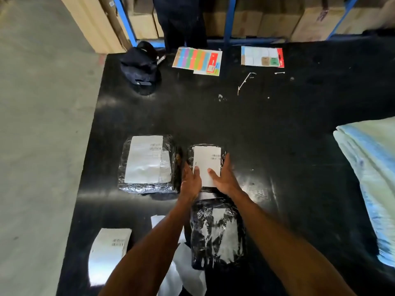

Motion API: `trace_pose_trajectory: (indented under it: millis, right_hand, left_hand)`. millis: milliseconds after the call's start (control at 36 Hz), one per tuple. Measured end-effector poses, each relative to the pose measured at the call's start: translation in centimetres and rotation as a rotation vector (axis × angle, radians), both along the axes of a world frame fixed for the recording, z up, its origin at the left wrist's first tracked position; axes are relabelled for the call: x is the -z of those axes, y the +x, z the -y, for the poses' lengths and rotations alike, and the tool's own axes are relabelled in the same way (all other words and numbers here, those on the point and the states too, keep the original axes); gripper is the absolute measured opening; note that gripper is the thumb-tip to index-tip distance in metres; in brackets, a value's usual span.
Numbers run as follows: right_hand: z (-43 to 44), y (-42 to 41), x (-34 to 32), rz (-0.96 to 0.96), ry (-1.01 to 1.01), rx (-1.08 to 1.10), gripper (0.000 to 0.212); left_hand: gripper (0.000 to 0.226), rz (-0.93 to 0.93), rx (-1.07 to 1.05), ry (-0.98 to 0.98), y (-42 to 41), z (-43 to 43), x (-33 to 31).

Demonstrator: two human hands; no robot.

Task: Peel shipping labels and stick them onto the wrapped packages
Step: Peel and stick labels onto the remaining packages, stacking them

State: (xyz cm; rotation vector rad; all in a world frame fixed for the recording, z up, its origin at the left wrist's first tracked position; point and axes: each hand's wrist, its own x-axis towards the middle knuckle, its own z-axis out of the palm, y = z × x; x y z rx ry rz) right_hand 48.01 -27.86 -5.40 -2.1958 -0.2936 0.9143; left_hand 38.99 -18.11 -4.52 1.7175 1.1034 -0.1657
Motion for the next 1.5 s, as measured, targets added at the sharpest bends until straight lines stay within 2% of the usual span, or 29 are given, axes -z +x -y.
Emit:
trace_pose_trajectory:
  millis: [278, 361, 417, 472, 556, 639, 722, 833, 972, 1056, 1139, 1222, 1417, 1500]
  right_hand:
    - [0.6, 0.7, -0.3, -0.042, -0.12, -0.146, 0.114]
    - [1.1, 0.3, -1.9, 0.043, -0.131, -0.131, 0.109]
    - [1.3, -0.4, -3.1, 0.153, -0.087, -0.111, 0.103]
    - [1.1, -2.1, -4.3, 0.263, -0.003, -0.056, 0.092]
    - [0.4, -6.1, -5.9, 0.457, 0.139, -0.002, 0.059]
    - [-1.0, -10.9, -6.7, 0.67, 0.207, -0.097, 0.034]
    - [-2.7, -16.2, -7.3, 0.693, 0.213, -0.241, 0.02]
    - [-4.9, -21.9, -5.6, 0.636, 0.17, -0.441, 0.027]
    - [-7.1, -28.4, -3.1, 0.578, -0.086, -0.834, 0.063]
    - [-7.9, -31.5, -1.7, 0.53, -0.214, -0.91, 0.089]
    - [-8.5, -34.1, -0.5, 0.503, -0.266, -0.909, 0.099]
    - [-8.8, -35.5, -0.1, 0.467, -0.288, -0.862, 0.099]
    - [-8.3, -35.1, -0.2, 0.279, -0.237, -0.706, 0.086]
    - [-8.1, -35.2, -0.2, 0.22, -0.2, -0.626, 0.073]
  left_hand:
    - [0.069, -0.11, 0.205, 0.048, -1.0, -0.7, -1.6]
    - [0.071, -0.066, 0.339, 0.034, -2.7, -0.9, -2.9]
    - [0.063, -0.014, 0.37, 0.015, -4.9, -1.1, -4.2]
    - [0.048, 0.01, 0.404, -0.022, -8.6, -1.9, -5.3]
    - [0.034, 0.019, 0.47, 0.038, -15.2, -4.2, -4.9]
    - [0.03, 0.038, 0.433, 0.135, -21.2, -6.9, -4.5]
    - [0.033, 0.022, 0.44, 0.289, -26.8, -9.6, -4.0]
    - [0.05, -0.066, 0.492, 0.405, -32.0, -12.4, -3.8]
    - [0.096, -0.215, 0.59, 0.393, -36.5, -15.8, -2.4]
    - [0.115, -0.221, 0.571, 0.303, -38.0, -16.3, -1.1]
    - [0.112, -0.191, 0.52, 0.26, -39.0, -15.7, 0.3]
    - [0.103, -0.148, 0.431, 0.247, -39.2, -14.7, 1.4]
    - [0.095, -0.1, 0.383, 0.213, -38.9, -13.3, 2.8]
    - [0.085, -0.069, 0.337, 0.2, -38.9, -13.1, 2.8]
